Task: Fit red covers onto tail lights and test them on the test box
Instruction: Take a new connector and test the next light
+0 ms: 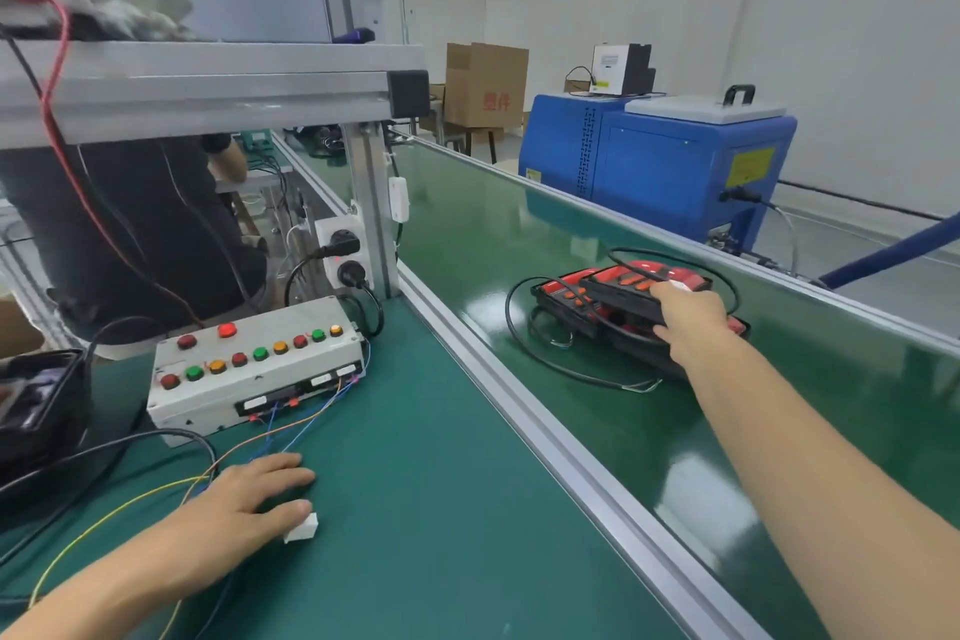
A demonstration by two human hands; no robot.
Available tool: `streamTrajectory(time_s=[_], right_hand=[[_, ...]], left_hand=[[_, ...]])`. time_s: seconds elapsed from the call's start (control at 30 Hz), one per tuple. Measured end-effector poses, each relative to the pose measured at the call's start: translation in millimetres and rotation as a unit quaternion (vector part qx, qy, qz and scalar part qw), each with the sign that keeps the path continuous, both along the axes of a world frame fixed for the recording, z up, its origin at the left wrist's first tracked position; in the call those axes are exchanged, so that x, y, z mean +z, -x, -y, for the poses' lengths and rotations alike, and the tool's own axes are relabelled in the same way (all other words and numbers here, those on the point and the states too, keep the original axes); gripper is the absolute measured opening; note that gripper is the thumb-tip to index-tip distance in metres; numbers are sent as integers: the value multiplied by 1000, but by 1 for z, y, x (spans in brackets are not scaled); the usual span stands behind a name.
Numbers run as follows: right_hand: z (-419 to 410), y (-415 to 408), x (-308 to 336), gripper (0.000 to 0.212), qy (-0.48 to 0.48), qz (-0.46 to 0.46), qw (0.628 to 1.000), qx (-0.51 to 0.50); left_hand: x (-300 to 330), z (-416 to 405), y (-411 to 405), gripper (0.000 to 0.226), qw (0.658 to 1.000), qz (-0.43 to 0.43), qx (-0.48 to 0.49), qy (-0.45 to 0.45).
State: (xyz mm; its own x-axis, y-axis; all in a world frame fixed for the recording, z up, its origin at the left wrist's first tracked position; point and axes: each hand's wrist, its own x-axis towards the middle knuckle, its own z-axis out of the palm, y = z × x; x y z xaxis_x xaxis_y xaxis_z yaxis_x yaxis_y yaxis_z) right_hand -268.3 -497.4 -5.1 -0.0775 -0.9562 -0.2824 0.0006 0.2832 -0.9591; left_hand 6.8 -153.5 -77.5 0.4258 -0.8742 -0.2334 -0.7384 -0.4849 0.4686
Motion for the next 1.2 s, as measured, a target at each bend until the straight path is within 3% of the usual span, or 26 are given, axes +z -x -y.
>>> streamTrajectory(time_s=[0.1, 0.2, 0.27, 0.37, 0.43, 0.53, 0.63, 0.7, 0.87, 0.93, 1.07, 1.2], right_hand=[[-11, 5, -7, 75, 105, -178, 978, -36], [-34, 11, -6, 71, 231, -389, 892, -4], [-63, -2, -5, 57, 332, -406, 849, 53], [-135, -38, -13, 42, 448, -390, 763, 257], [-181, -62, -30, 37, 446, -378, 694, 420], [-224, -91, -61, 34, 441, -363, 608, 551], [-240, -107, -69, 30, 418, -357, 588, 594], [-241, -112, -69, 32, 422, -376, 585, 582], [-232, -113, -77, 50, 438, -386, 595, 553], [-231, -114, -83, 52, 445, -389, 592, 548], [-234, -118, -92, 55, 451, -406, 587, 537], [-237, -123, -91, 54, 456, -402, 587, 534]], left_hand=[[6, 4, 5, 41, 1000, -1, 2, -11], [15, 5, 15, 44, 1000, 1, 8, -29], [20, 5, 19, 44, 999, 8, 12, -35], [25, 4, 23, 44, 998, 20, 7, -54], [27, 2, 27, 42, 998, 22, 5, -52], [41, -6, 35, 45, 997, 59, 39, 39], [70, -22, 28, 26, 964, 145, 101, 199], [93, -40, 11, 26, 929, 218, 141, 262], [132, -112, -51, 41, 833, 322, 370, 255], [138, -147, -81, 49, 799, 348, 458, 175], [130, -196, -118, 60, 785, 336, 513, -88], [104, -211, -127, 48, 783, 369, 491, -102]])
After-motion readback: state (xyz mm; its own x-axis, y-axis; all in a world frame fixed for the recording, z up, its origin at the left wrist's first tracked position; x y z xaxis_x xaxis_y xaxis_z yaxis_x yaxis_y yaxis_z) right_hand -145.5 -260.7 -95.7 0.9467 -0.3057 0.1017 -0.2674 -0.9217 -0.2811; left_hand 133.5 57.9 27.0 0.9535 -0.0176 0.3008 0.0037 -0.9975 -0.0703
